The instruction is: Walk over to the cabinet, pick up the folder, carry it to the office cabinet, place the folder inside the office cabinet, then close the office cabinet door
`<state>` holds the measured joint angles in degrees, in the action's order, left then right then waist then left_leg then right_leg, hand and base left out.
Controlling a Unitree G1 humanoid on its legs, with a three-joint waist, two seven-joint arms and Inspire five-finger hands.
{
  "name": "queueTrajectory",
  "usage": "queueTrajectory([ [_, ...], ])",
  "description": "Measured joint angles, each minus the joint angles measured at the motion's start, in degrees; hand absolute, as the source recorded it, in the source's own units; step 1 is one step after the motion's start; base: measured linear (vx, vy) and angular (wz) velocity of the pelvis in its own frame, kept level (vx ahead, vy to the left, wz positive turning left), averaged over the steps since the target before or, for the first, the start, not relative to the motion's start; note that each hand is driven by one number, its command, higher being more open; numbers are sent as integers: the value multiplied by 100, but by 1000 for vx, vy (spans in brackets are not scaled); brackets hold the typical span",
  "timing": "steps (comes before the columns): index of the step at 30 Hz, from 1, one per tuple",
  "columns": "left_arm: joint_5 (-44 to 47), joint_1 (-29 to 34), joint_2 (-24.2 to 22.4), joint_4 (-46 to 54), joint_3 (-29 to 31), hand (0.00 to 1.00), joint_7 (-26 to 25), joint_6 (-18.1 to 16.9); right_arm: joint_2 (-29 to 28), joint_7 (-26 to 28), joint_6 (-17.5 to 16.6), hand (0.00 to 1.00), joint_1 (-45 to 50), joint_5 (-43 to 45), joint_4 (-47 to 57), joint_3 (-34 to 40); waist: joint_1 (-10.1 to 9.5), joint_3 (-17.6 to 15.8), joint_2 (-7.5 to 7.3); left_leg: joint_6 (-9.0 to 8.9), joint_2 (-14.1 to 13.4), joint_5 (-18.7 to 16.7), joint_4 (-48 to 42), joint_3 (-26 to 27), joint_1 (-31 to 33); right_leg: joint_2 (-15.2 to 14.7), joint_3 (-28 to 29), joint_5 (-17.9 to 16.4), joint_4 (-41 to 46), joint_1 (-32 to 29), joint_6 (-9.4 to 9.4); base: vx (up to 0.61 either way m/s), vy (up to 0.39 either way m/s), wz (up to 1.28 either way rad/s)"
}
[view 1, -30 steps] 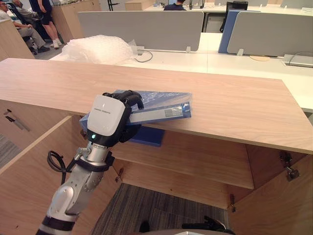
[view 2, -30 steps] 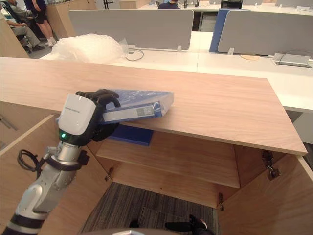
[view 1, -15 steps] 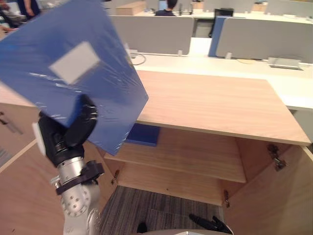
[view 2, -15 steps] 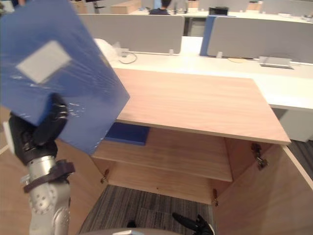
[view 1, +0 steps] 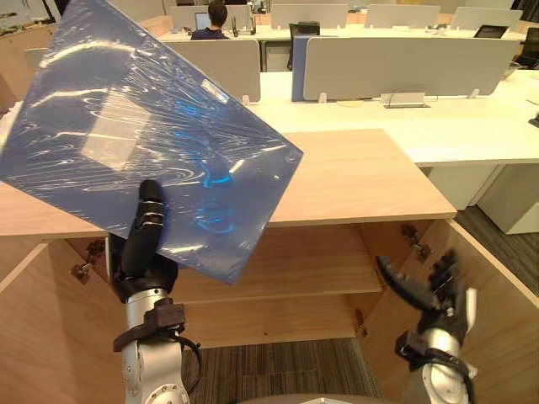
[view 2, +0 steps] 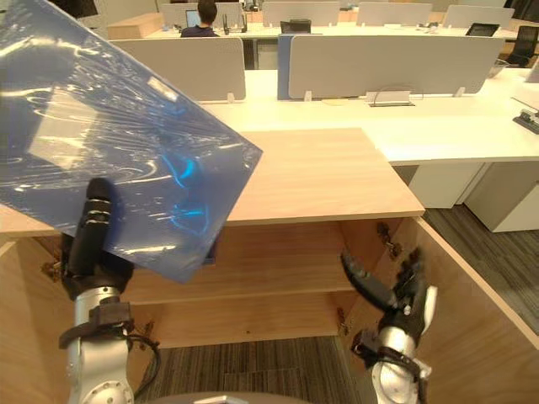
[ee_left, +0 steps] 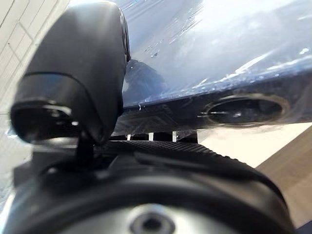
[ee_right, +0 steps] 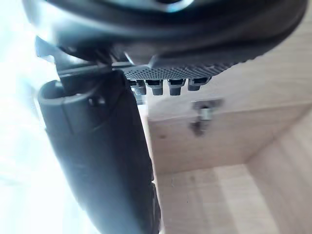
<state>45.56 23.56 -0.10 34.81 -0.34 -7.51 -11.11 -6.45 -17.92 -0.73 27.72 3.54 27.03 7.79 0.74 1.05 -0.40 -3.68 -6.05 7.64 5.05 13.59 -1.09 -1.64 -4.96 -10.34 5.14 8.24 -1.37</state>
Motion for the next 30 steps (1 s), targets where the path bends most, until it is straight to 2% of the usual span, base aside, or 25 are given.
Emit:
queueTrajectory([
  [2, -8, -15, 32, -8, -93, 0, 46, 52, 126, -99, 3, 100, -246, -543, 386, -39, 28, 38, 31, -20, -1, -17, -1, 50, -22, 14, 78, 0, 8, -19, -1, 14, -6, -19],
  [4, -17, -39, 73, -29, -125, 0, 151, 71, 254, -171, 2, 100, -940, -1088, 500, 7, 103, 60, 66, -34, -22, -28, -1, 129, -49, 29, 166, 0, 32, -45, -1, -13, -9, -18],
  [8, -138, -474, 325, -362, -128, 0, 413, 158, 372, -224, -172, 100, -2312, -1210, 617, 7, 108, 94, 134, -35, -51, -29, -2, 168, -48, 54, 224, 0, 108, -114, -1, -32, -12, -8],
  [13, -298, -932, 502, -684, -159, 0, 570, 174, 719, 110, -694, 100, -3036, -185, 593, -139, 82, 99, 142, -32, -34, -27, -3, 155, -53, 41, 217, -2, 132, -109, -4, 0, 0, 0],
  [21, -362, -1325, 582, -819, -301, 0, 749, 167, 1327, 587, -731, 100, -3616, 648, 10, -407, 95, 82, 171, -9, 15, -11, -1, 82, -136, 3, 146, -15, 149, 9, -25, -17, -2, 4],
  [30, -548, -1611, 866, -990, -372, 0, 940, 120, 2076, 1460, -727, 100, -4197, 2167, -766, -1261, 103, 69, 166, 64, 54, 51, 3, -22, -94, 3, 35, -5, 171, 10, -31, -33, -4, 6],
])
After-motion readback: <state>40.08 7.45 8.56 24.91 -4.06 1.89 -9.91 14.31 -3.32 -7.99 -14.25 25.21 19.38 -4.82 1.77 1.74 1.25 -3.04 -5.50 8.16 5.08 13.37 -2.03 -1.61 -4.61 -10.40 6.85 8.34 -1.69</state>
